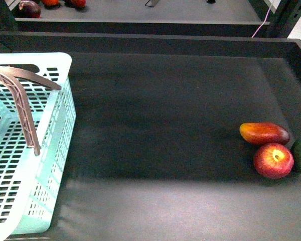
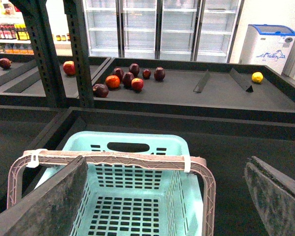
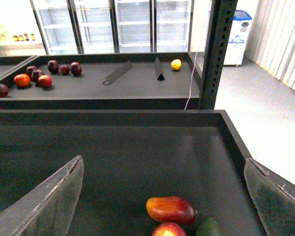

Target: Pick apple with right arm and hold basket with left

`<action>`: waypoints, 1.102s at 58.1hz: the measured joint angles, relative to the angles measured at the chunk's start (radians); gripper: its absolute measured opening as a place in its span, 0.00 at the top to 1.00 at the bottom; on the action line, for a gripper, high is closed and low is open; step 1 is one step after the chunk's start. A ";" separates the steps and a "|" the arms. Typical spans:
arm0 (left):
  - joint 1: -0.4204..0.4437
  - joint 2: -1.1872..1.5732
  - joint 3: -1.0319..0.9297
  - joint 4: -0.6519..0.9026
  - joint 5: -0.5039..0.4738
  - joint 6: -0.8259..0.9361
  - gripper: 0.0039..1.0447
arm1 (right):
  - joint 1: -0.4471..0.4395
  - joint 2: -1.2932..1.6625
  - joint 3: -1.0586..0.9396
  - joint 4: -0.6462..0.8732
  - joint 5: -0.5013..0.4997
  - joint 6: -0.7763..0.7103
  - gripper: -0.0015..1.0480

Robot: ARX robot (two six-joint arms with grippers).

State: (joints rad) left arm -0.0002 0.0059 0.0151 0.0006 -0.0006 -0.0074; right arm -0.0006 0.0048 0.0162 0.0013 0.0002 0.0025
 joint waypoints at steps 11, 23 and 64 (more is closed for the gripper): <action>0.000 0.000 0.000 0.000 0.000 0.000 0.07 | 0.000 0.000 0.000 0.000 0.000 0.000 0.08; 0.000 0.000 0.000 0.000 0.000 0.000 0.07 | 0.000 0.000 0.000 0.000 0.000 0.000 0.08; 0.002 0.422 0.248 -0.444 -0.004 -0.505 0.07 | 0.000 0.000 0.000 0.000 0.000 0.000 0.08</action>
State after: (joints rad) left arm 0.0013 0.4274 0.2634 -0.4438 -0.0048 -0.5129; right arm -0.0006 0.0048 0.0162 0.0010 0.0002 0.0025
